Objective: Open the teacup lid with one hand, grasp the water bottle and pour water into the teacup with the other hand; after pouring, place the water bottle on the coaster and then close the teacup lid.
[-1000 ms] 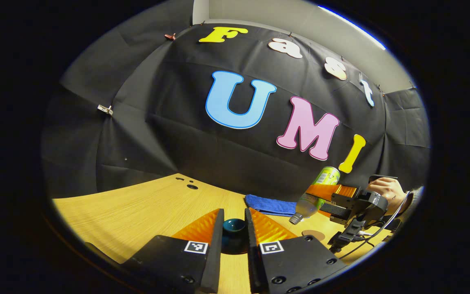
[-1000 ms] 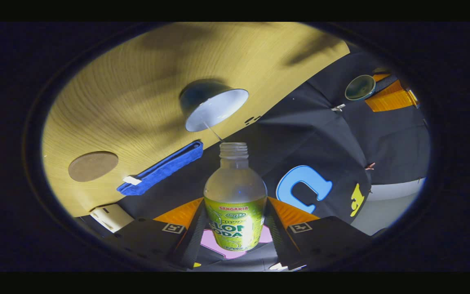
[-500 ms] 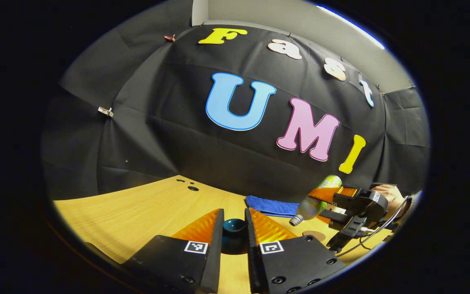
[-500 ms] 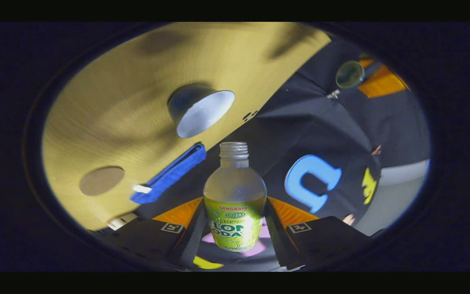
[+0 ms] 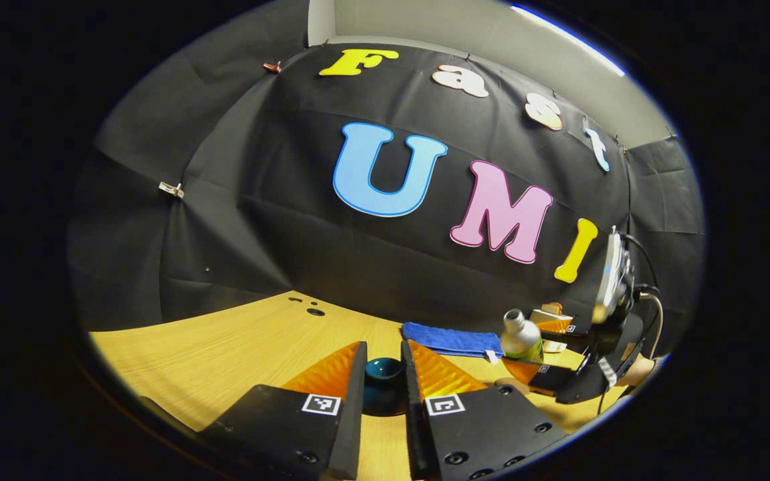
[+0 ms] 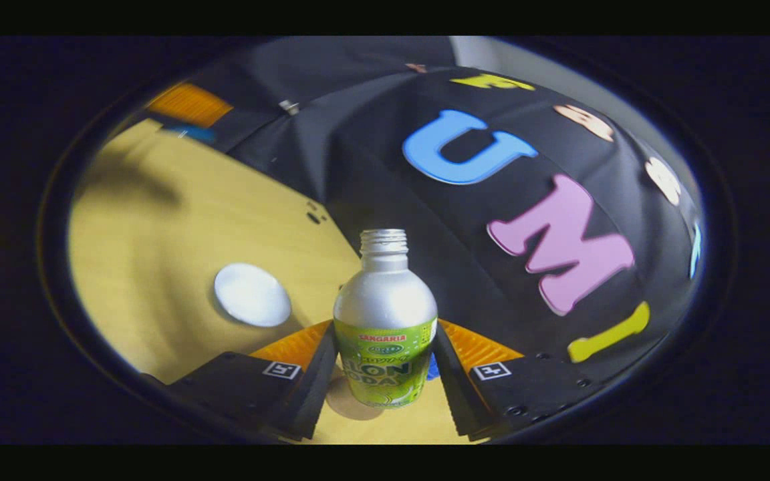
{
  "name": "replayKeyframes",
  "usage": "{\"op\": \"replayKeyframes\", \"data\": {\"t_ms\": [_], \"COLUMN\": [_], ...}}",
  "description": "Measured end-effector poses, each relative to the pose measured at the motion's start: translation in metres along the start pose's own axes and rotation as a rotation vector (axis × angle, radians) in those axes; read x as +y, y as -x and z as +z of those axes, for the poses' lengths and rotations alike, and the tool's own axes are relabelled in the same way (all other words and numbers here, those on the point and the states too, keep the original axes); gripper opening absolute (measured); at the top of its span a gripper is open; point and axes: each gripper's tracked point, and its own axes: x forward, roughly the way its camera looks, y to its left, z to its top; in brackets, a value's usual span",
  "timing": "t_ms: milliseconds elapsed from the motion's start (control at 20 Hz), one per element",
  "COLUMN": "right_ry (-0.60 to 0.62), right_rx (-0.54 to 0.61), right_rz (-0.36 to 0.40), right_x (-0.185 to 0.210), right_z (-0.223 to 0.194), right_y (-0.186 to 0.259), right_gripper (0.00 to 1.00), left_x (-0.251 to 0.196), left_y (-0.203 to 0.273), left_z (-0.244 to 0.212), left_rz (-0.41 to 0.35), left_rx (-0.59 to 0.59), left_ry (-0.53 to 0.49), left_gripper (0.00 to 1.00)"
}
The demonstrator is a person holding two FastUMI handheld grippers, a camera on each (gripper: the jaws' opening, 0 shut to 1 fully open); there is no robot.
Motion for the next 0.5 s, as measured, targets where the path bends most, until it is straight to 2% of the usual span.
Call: {"op": "replayKeyframes", "data": {"t_ms": [250, 350, 500], "right_ry": [-0.498, -0.604, -0.649], "right_rx": [-0.100, -0.091, -0.097], "right_rz": [0.048, 0.057, 0.040], "right_x": [-0.025, -0.036, -0.041], "right_z": [-0.009, -0.028, -0.056], "right_y": [0.012, 0.013, 0.022], "right_gripper": [0.78, 0.77, 0.77], "left_x": [-0.009, -0.016, -0.036], "left_y": [0.002, 0.000, 0.000], "left_z": [0.000, -0.002, -0.008], "left_rz": [0.008, 0.003, -0.020], "left_rx": [-0.003, 0.001, 0.010], "left_ry": [-0.047, -0.056, -0.075], "left_gripper": [0.31, 0.31, 0.32]}}
